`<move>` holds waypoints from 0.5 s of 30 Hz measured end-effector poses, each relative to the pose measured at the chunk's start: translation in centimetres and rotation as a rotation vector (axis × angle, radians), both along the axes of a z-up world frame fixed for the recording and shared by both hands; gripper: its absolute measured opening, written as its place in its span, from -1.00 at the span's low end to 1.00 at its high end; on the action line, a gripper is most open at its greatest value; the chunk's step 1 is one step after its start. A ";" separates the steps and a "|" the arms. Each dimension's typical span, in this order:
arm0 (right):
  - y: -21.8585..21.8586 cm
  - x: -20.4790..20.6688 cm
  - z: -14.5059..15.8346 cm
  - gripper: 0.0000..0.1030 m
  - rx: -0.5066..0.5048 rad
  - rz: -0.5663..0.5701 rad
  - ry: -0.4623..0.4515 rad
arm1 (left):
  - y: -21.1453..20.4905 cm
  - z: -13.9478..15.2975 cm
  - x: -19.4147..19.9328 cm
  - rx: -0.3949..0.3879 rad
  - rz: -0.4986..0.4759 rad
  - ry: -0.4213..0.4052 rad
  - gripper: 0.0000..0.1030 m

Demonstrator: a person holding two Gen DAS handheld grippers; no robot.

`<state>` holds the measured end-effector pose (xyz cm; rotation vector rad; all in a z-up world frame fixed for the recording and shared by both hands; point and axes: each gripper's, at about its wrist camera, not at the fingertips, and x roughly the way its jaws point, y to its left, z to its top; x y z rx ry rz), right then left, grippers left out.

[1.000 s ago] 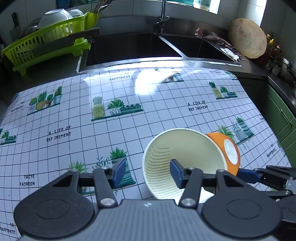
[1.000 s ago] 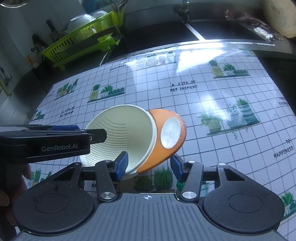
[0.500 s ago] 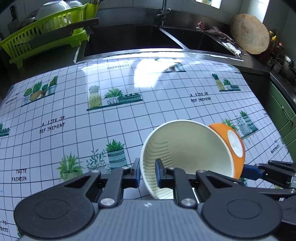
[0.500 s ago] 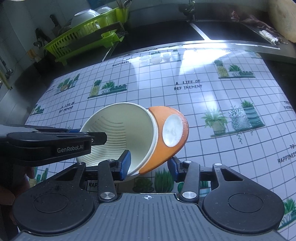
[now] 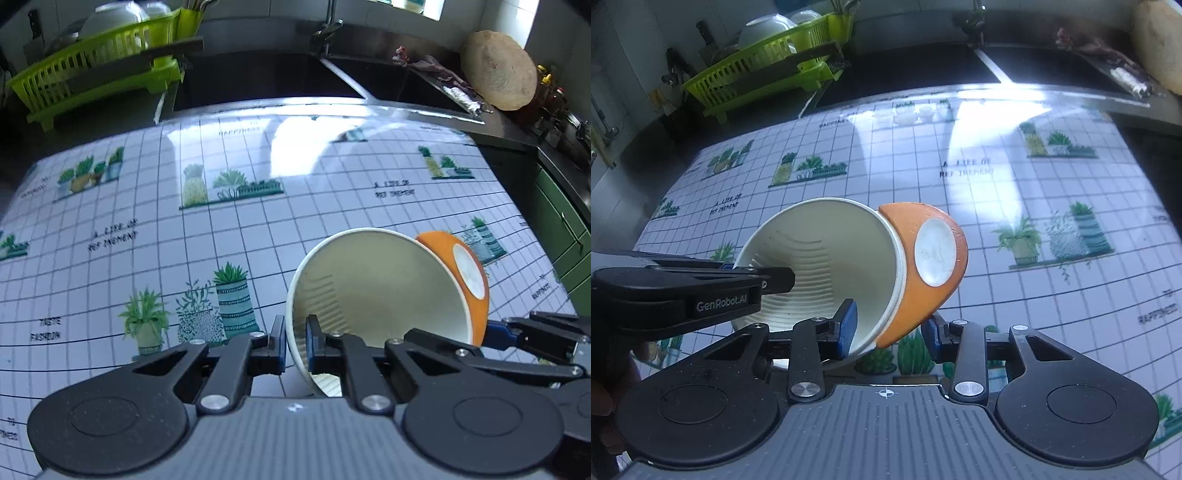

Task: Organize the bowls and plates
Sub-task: 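Lift the cream colander bowl with the left gripper toward the stack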

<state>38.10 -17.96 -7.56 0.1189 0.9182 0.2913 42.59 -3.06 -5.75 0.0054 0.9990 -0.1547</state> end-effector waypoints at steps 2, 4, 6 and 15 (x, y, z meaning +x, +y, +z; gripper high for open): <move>0.0 -0.5 0.8 -0.25 -0.003 0.003 -0.014 | -0.1 1.1 -0.8 0.003 -0.001 -0.021 -0.82; 0.0 -1.1 1.6 -0.25 -0.003 0.008 -0.033 | 0.0 1.8 -1.4 -0.002 0.004 -0.033 -0.82; 0.2 -1.8 2.5 -0.25 -0.006 0.013 -0.048 | 0.2 2.7 -2.1 -0.008 0.009 -0.043 -0.82; 0.7 -5.8 5.1 -0.25 -0.008 0.031 -0.096 | 0.8 6.1 -6.5 -0.002 -0.001 -0.090 -0.82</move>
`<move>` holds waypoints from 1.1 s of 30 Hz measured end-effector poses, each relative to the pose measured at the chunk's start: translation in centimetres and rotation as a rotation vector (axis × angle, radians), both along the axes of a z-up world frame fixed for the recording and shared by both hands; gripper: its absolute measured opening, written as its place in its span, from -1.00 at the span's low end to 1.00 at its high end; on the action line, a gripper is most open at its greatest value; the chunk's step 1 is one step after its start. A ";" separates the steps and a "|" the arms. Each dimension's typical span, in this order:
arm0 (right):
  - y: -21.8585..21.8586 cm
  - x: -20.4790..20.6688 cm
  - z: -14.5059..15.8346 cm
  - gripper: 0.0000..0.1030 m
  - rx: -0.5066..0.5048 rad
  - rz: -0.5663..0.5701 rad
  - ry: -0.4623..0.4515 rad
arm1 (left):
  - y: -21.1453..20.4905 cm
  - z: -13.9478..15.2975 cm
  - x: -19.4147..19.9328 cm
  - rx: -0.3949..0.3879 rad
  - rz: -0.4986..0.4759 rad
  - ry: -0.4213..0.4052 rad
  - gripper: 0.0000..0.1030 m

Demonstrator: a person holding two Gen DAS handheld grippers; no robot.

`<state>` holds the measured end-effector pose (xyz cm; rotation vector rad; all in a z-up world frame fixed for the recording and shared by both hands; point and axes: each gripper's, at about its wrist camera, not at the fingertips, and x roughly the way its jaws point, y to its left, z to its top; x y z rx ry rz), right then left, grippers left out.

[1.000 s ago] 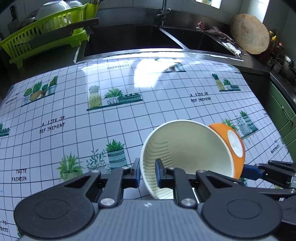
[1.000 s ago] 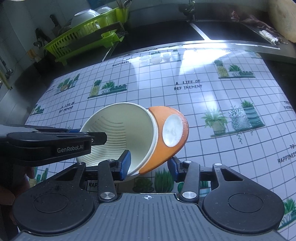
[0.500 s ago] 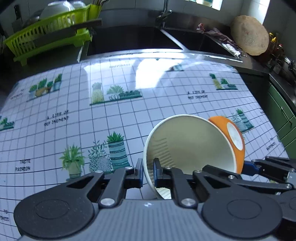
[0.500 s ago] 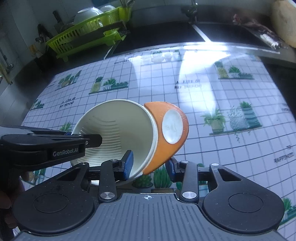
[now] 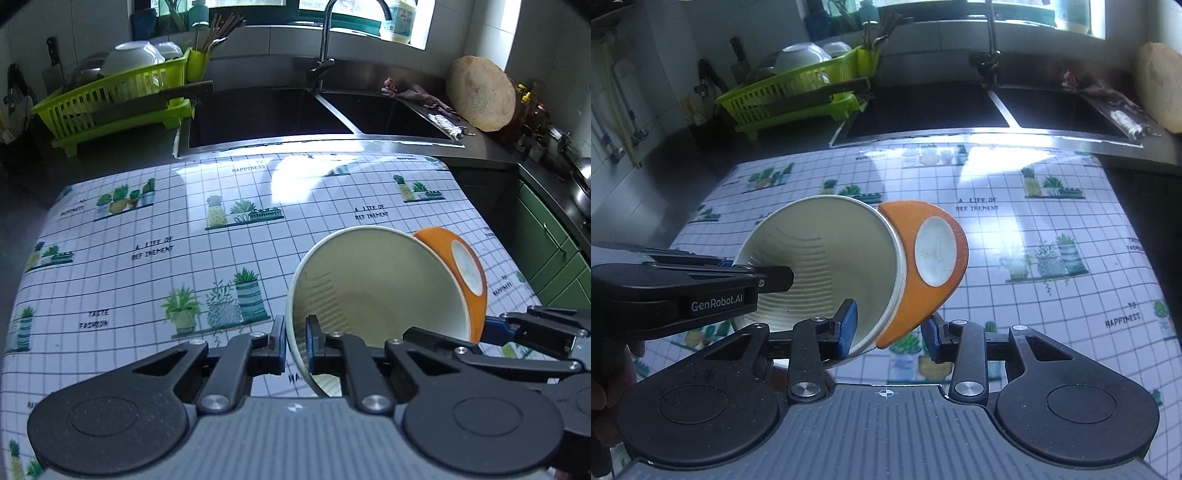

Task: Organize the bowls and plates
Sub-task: 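Lift the cream colander bowl with the left gripper toward the stack, then carry the colander bowl over the nested bowls with the left gripper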

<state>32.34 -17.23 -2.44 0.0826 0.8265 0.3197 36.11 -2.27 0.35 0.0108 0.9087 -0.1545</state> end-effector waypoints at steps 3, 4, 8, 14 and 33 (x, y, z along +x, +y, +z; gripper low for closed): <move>0.4 -1.4 0.4 -0.25 -0.009 0.011 -0.007 | 0.2 0.5 -1.6 0.008 0.002 -0.004 -0.82; 0.7 -1.8 0.5 -0.25 -0.016 0.015 -0.012 | 0.4 0.6 -2.1 0.010 0.001 -0.004 -0.82; 1.3 -3.3 0.5 -0.25 -0.029 0.032 -0.015 | 1.0 0.8 -4.1 0.006 0.006 -0.002 -0.81; 2.1 -5.0 -0.1 -0.25 -0.038 0.047 0.002 | 1.6 0.7 -6.4 0.006 0.005 0.004 -0.81; 3.6 -6.6 -2.3 -0.25 -0.065 0.072 0.053 | 2.5 -1.5 -8.1 0.021 0.025 0.069 -0.80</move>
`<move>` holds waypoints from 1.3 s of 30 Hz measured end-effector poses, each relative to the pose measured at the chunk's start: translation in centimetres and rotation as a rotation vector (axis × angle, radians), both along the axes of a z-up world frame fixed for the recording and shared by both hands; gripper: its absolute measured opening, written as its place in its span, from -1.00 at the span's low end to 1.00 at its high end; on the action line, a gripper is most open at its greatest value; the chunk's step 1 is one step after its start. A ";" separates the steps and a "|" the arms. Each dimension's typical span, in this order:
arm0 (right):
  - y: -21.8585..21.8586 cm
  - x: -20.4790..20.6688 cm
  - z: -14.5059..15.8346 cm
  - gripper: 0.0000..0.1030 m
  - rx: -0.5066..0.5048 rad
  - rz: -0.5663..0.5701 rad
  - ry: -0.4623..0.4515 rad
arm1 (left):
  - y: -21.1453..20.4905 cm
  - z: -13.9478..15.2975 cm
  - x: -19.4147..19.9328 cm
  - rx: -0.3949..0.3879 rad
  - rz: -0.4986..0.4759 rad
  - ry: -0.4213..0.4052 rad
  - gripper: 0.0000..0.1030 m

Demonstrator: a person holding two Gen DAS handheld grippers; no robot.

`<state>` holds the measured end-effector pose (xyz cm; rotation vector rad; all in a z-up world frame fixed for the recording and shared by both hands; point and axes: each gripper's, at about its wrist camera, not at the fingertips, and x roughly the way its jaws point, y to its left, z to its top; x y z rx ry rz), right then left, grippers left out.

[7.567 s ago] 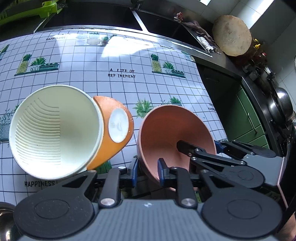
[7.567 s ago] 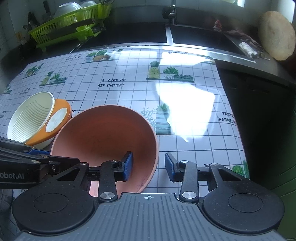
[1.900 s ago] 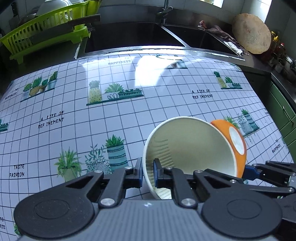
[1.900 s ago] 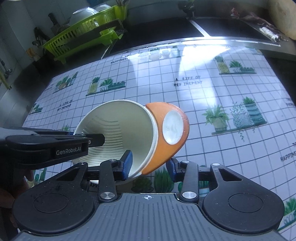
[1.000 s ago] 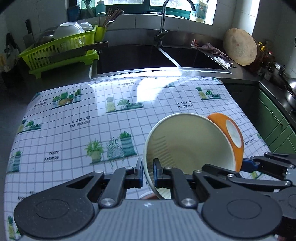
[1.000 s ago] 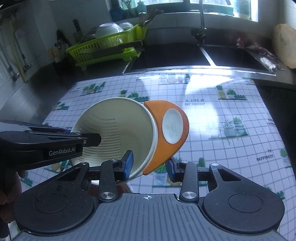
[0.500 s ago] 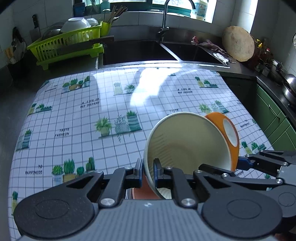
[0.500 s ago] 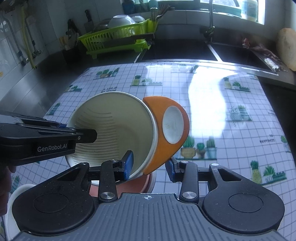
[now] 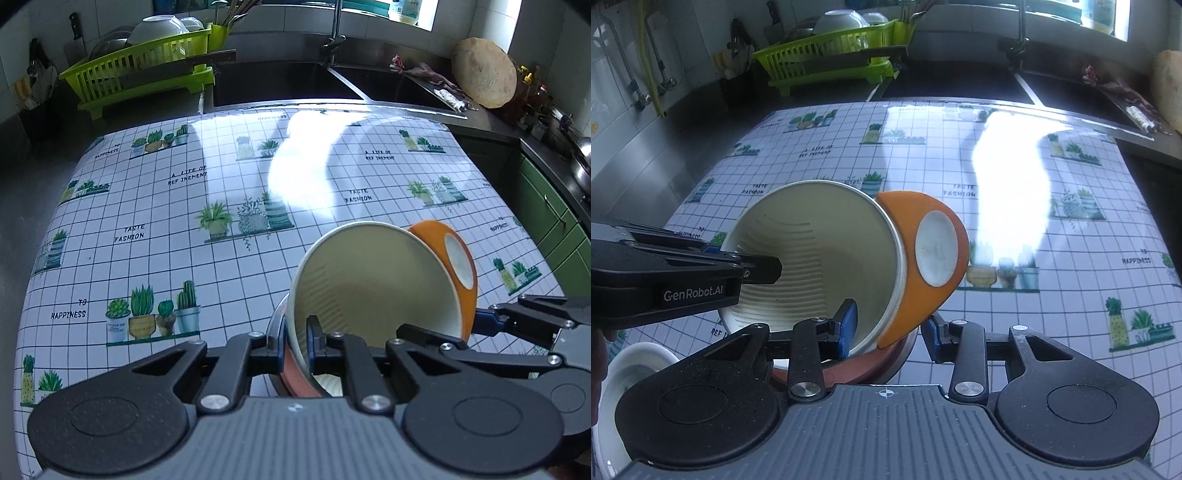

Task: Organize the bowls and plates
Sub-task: 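Carry the colander bowl over the nested bowls with the left gripper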

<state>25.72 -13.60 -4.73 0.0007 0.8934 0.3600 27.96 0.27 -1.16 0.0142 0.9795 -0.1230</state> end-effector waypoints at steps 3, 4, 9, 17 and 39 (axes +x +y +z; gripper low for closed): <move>0.1 -0.1 -0.2 -0.25 -0.006 0.003 0.005 | 0.1 -0.4 -0.1 0.004 -0.004 0.013 -0.80; 0.2 -0.1 -0.3 -0.25 -0.007 0.005 0.008 | 0.1 -0.5 -0.1 0.004 -0.004 0.015 -0.80; 0.3 -0.3 -0.8 -0.25 -0.009 0.005 0.018 | 0.1 -1.1 -0.3 0.009 -0.003 0.028 -0.80; 0.2 -0.4 -1.0 -0.23 -0.012 0.006 0.023 | 0.0 -1.2 -0.2 0.023 -0.009 0.028 -0.80; -2.9 -1.6 -0.8 -0.02 0.088 -0.033 -0.012 | 2.2 -0.3 -0.2 0.000 0.034 0.000 -0.17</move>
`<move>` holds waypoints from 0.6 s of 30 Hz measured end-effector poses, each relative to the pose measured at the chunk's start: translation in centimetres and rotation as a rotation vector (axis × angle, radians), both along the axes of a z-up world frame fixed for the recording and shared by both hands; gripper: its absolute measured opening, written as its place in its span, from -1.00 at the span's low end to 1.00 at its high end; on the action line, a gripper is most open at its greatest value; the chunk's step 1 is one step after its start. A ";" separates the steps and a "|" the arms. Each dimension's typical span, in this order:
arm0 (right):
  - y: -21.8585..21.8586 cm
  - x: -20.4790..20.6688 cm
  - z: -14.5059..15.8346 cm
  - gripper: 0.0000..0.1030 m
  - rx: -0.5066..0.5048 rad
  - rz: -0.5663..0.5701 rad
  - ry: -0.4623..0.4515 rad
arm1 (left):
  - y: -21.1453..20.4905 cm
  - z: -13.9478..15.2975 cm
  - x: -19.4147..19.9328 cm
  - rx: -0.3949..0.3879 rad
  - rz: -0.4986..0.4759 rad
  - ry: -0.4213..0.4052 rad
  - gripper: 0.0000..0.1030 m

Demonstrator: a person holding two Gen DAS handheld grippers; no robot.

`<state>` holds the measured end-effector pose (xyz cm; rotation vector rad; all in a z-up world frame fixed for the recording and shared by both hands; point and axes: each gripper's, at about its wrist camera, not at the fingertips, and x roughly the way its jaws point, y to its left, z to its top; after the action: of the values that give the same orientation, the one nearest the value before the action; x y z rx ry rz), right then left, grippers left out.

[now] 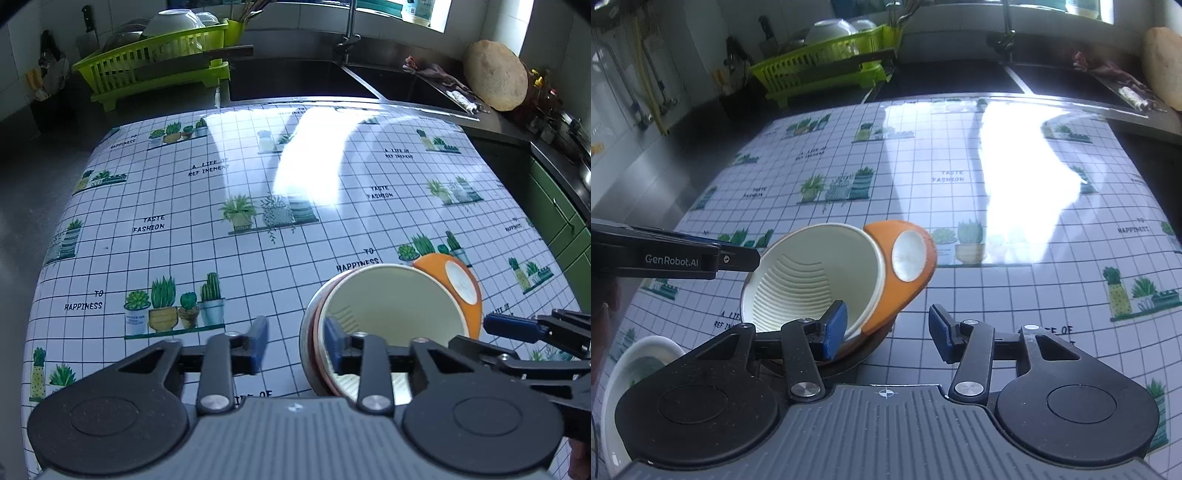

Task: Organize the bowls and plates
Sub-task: 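Carry the colander bowl over the nested bowls with the left gripper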

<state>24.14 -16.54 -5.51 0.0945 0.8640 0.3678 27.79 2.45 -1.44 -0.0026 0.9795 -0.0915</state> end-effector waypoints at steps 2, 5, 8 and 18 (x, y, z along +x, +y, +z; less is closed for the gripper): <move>-0.1 -0.1 -0.1 -0.02 0.003 -0.003 -0.001 | -0.1 0.1 0.0 0.001 -0.002 -0.006 -0.14; -0.1 -0.2 -0.2 -0.02 0.009 -0.011 -0.002 | -0.3 0.2 0.0 -0.012 -0.019 -0.009 -0.02; -0.2 -0.2 -0.3 -0.01 0.021 -0.027 0.006 | -0.6 0.0 0.1 -0.005 -0.028 -0.012 0.08; 0.2 -0.5 -0.8 -0.02 0.056 -0.058 0.027 | -0.6 -0.9 0.6 -0.029 -0.061 0.015 0.22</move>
<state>23.68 -16.33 -6.34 0.1768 0.8760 0.3374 28.44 1.86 -2.36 0.0001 0.9930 -0.1621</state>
